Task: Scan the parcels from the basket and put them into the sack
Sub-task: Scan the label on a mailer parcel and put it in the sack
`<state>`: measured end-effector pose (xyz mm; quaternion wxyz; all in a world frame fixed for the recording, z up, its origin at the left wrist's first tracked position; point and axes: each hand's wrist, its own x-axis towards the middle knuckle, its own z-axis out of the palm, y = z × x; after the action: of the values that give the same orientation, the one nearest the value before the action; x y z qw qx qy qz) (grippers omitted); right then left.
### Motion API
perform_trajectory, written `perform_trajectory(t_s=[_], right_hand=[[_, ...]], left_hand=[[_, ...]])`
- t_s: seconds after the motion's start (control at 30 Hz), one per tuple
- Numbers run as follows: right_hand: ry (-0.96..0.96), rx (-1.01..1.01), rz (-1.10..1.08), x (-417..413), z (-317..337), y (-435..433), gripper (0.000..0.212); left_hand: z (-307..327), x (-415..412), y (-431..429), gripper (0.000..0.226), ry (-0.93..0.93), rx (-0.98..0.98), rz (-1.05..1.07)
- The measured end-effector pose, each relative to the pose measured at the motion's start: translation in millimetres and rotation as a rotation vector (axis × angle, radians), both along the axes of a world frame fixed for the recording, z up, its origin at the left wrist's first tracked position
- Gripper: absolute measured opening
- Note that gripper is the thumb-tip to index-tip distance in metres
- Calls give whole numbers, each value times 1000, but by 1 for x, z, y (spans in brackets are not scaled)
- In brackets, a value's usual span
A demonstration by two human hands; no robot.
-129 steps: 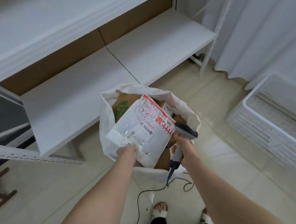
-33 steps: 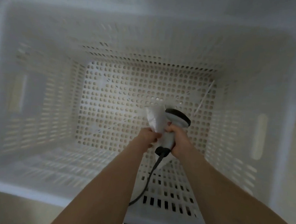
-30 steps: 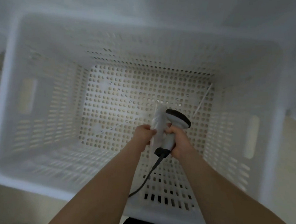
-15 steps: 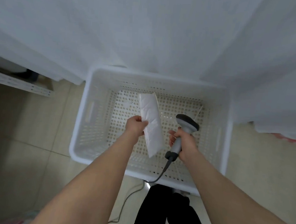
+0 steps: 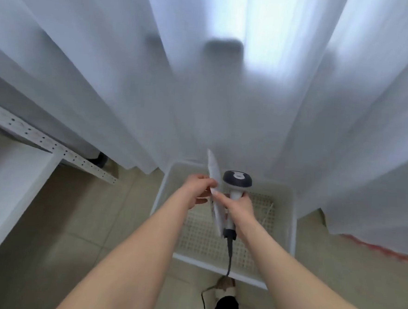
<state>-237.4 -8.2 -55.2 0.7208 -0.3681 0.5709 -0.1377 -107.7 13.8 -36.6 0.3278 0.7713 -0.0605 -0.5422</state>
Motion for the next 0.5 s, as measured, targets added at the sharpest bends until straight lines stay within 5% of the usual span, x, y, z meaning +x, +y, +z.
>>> perform_trajectory(t_s=[0.23,0.33,0.4,0.5], right_hand=[[-49,-181,-17,-8,106,39,32],[-121,-133,-105,-29,153,60,21],[-210,-65,-148,-45,185,75,27],[-345,-9,-135,-63,230,96,37]], left_hand=[[122,-21,41,11,-32,-186,-59],[163,-30,79,11,-103,-367,76],[183,-31,110,35,-190,-391,213],[212,-36,159,72,-86,-319,112]])
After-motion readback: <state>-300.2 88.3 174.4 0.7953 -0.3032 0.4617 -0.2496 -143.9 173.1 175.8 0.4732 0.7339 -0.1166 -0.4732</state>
